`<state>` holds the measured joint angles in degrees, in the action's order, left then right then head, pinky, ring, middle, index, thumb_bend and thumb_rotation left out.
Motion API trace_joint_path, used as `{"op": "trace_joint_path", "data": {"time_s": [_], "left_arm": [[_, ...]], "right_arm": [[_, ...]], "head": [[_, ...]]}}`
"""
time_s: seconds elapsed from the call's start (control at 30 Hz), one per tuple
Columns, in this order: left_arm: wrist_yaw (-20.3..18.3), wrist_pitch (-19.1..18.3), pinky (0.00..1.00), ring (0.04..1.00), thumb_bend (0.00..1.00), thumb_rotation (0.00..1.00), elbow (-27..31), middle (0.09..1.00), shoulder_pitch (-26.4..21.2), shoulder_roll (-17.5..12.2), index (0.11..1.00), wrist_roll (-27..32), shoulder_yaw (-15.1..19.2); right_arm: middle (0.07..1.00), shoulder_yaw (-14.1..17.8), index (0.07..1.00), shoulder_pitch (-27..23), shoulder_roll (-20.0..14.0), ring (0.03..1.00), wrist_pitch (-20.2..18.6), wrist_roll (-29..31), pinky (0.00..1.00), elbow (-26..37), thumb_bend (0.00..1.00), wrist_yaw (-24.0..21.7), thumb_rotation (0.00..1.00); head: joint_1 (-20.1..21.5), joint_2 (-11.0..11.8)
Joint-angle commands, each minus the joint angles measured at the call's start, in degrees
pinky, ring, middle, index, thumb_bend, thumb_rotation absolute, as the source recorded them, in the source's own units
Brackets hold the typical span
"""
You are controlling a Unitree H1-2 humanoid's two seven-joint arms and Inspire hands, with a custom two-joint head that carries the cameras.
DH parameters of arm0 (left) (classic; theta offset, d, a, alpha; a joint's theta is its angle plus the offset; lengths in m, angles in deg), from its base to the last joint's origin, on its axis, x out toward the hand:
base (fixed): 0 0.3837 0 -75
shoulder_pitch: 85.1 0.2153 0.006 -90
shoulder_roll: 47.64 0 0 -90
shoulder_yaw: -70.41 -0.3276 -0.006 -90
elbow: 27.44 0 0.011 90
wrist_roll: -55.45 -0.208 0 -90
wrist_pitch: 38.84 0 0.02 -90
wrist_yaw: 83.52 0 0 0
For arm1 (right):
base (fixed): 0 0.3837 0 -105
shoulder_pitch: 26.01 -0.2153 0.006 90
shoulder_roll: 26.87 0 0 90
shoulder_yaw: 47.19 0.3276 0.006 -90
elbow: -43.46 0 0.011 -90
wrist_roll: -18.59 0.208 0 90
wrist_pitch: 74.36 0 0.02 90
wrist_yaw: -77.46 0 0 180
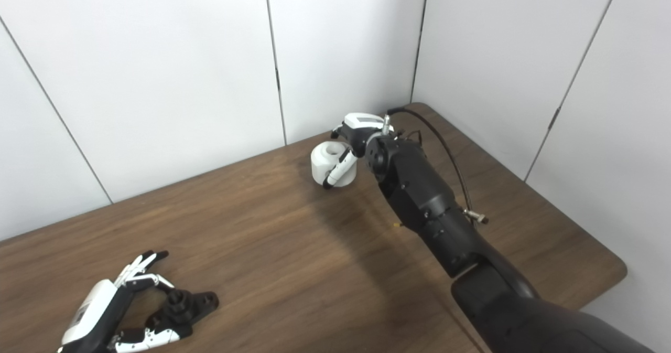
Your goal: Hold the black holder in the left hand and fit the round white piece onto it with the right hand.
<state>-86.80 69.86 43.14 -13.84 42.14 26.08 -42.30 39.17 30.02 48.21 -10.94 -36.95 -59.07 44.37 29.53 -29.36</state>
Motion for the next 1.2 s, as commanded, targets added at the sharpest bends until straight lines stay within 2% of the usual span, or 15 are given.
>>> {"op": "trace_joint_path", "data": {"time_s": [0.0, 0.1, 0.27, 0.3, 0.37, 0.53, 0.77, 0.97, 1.1, 1.17], "left_arm": [[-1.01, -0.63, 1.0, 1.0, 0.52, 0.06, -3.92, 0.941, 6.78, 0.22, 0.484, -0.71, -1.75], [-1.24, -0.86, 1.0, 1.0, 0.52, 0.06, -3.78, 0.942, 6.79, 0.22, 0.484, -0.67, -1.75], [-1.26, -1.04, 1.0, 1.0, 0.52, 0.06, -3.07, 0.941, 7.09, 0.06, 0.485, -0.94, -1.78], [-1.23, -1.13, 1.0, 1.0, 0.52, 0.06, -2.9, 0.94, 7.17, 0.08, 0.484, -0.94, -1.73], [-1.27, -1.31, 1.0, 1.0, 0.52, 0.06, -2.65, 0.941, 7.28, 0.13, 0.484, -0.94, -1.63], [-1.28, -1.01, 1.0, 1.0, 0.52, 0.06, -2.86, 0.941, 7.33, 0.3, 0.484, -0.83, -1.37], [-1.01, -0.75, 1.0, 1.0, 0.52, 0.06, -3.13, 0.94, 7.31, 0.45, 0.485, -0.8, -1.13], [-0.99, -0.53, 1.0, 1.0, 0.52, 0.06, -3.43, 0.939, 7.23, 0.57, 0.485, -0.68, -1.1], [-0.94, -0.66, 1.0, 1.0, 0.52, 0.05, -3.12, 0.939, 7.38, 0.73, 0.485, -0.68, -1.09], [-0.92, -0.79, 1.0, 1.0, 0.52, 0.05, -2.82, 0.939, 7.47, 0.79, 0.485, -0.95, -1.22]], "right_arm": [[1.0, 0.09, 0.869, -1.74, -1.71, 0.988, -0.31, -0.58, 0.93, 1.72, 0.94, 1.41, 0.36], [0.994, -0.74, 0.845, -1.37, -2.18, 0.974, -0.18, -0.06, 0.91, 1.66, 0.91, 3.39, 0.34], [0.896, -1.24, 0.643, -0.37, -1.81, 0.897, 0.71, 0.78, 0.84, 0.96, 0.74, 11.52, 0.16], [0.877, -1.09, 0.569, -0.24, -1.65, 0.884, 0.83, 1.17, 0.84, 0.72, 0.63, 13.15, 0.15], [0.845, -0.98, 0.504, -0.13, -1.41, 0.869, 0.77, 2.03, 0.86, -0.08, 0.54, 15.81, 0.14], [0.806, -2.28, 0.484, 0.13, -1.52, 0.855, 1.31, 3.44, 0.9, -2.16, 0.52, 20.46, 0.13], [0.781, -4.05, 0.483, 0.91, -1.2, 0.833, 1.52, 4.11, 0.9, -3.44, 0.52, 25.71, 0.14], [0.788, -5.05, 0.484, 0.97, -0.75, 0.829, 0.59, 4.28, 0.89, -2.64, 0.52, 27.46, 0.14], [0.791, -5.36, 0.484, 0.48, -0.66, 0.835, 0.47, 4.59, 0.89, -2.05, 0.52, 27.37, 0.14], [0.789, -4.74, 0.483, 0.05, -0.69, 0.834, 1.23, 6.58, 0.88, -1.25, 0.52, 26.53, 0.13]], "head": [[0.03, -0.01], [0.03, -0.01], [-0.48, -0.43], [-0.65, -0.52], [-0.81, -0.6], [-1.07, -0.79], [-1.28, -0.83], [-1.92, -1.17], [-2.89, -1.61], [-3.77, -1.95]]}}
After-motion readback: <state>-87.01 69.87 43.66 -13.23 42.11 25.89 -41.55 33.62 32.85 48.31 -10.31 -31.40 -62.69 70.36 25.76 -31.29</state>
